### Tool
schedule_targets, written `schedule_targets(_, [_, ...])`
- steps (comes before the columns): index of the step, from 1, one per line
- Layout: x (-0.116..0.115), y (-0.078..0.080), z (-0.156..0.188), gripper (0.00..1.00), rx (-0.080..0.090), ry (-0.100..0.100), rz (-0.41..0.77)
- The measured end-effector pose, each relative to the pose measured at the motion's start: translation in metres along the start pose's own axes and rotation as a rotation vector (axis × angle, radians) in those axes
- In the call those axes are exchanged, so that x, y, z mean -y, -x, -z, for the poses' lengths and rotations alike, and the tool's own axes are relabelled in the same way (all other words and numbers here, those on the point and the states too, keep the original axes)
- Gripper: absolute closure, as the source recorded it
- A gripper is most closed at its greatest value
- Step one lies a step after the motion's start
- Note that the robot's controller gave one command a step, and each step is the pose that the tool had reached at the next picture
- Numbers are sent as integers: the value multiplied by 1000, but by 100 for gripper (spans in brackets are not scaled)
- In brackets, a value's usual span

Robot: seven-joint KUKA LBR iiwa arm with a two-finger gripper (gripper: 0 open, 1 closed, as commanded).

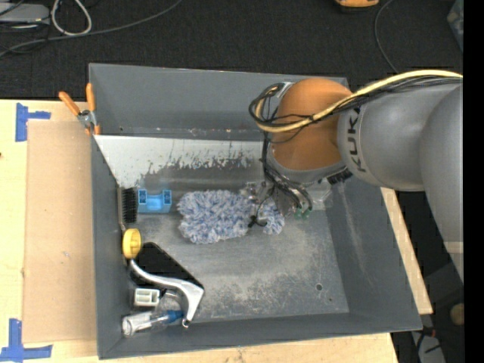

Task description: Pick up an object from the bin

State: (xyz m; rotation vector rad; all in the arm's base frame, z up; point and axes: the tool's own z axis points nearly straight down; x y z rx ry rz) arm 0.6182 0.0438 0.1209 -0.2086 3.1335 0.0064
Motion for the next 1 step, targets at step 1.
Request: schedule_targets(1, [-1, -3, 36, 100, -11, 1, 0])
